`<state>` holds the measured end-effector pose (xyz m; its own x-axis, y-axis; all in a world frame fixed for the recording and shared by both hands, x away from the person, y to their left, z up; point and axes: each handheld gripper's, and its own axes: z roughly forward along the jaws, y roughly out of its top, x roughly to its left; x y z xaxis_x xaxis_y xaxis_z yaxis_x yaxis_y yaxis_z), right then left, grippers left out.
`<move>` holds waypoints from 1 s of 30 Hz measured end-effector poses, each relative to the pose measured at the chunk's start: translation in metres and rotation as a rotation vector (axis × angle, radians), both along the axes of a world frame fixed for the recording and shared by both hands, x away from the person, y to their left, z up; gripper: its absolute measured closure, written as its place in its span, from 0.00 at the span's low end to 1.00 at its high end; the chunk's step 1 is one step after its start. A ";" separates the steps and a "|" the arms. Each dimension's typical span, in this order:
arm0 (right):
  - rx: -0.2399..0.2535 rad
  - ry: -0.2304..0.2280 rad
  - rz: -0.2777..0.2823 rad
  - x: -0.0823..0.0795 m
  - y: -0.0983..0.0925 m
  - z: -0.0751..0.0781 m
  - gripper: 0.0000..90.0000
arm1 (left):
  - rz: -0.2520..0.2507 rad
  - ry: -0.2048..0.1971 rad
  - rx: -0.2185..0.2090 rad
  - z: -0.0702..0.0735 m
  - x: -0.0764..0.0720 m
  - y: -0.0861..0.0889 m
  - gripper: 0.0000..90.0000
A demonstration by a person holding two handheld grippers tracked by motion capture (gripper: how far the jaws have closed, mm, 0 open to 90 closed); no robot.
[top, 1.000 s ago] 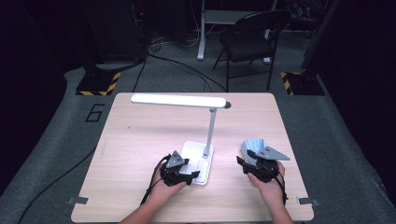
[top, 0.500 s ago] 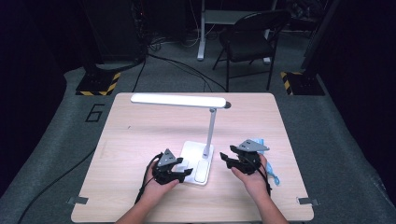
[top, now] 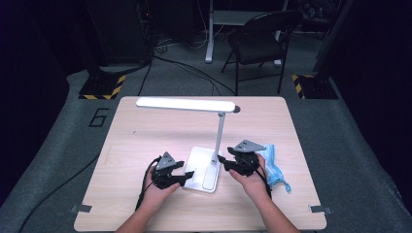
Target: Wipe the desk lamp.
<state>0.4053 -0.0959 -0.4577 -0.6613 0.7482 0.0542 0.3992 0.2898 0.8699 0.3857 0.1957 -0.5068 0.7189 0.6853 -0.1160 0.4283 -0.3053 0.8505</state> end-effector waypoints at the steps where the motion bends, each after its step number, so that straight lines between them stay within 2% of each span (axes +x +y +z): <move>1: 0.004 0.007 -0.001 0.000 0.002 0.001 0.51 | -0.002 -0.002 0.003 0.000 0.000 0.001 0.42; 5: 0.009 0.003 0.007 0.004 0.007 0.002 0.51 | -0.009 0.000 0.018 0.001 0.001 0.003 0.42; 6: 0.006 0.002 0.009 0.004 0.008 0.002 0.51 | 0.001 -0.001 0.006 0.000 0.001 0.002 0.42; 7: 0.016 0.003 0.007 0.005 0.010 0.002 0.51 | 0.001 0.001 0.008 0.000 0.002 0.003 0.42; 11: 0.003 0.006 0.005 0.009 0.015 0.001 0.51 | 0.008 0.002 0.010 0.000 0.002 0.004 0.46; 14: -0.009 0.002 0.007 0.011 0.019 0.001 0.56 | 0.010 -0.007 0.018 0.001 0.002 0.006 0.47; 17: -0.016 0.014 -0.008 0.012 0.022 0.002 0.57 | 0.021 0.000 0.011 0.000 0.003 0.006 0.47; 18: -0.019 0.005 -0.011 0.014 0.023 0.003 0.58 | 0.012 0.011 0.019 0.001 0.003 0.008 0.47; 19: -0.021 -0.001 -0.012 0.015 0.023 0.003 0.58 | 0.019 -0.002 0.022 0.000 0.004 0.008 0.47; 25: -0.016 0.000 -0.054 0.018 0.026 0.005 0.63 | 0.029 0.005 0.016 0.000 0.004 0.009 0.47; 28: -0.038 -0.016 -0.062 0.019 0.029 0.006 0.64 | 0.017 0.018 0.021 0.000 0.004 0.010 0.47; 30: -0.037 -0.013 -0.067 0.019 0.031 0.006 0.64 | 0.016 0.013 0.026 0.001 0.005 0.011 0.47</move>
<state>0.4244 -0.0653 -0.4517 -0.6100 0.7922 0.0173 0.4074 0.2949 0.8643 0.3905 0.2062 -0.5063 0.7064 0.6997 -0.1073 0.4442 -0.3202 0.8368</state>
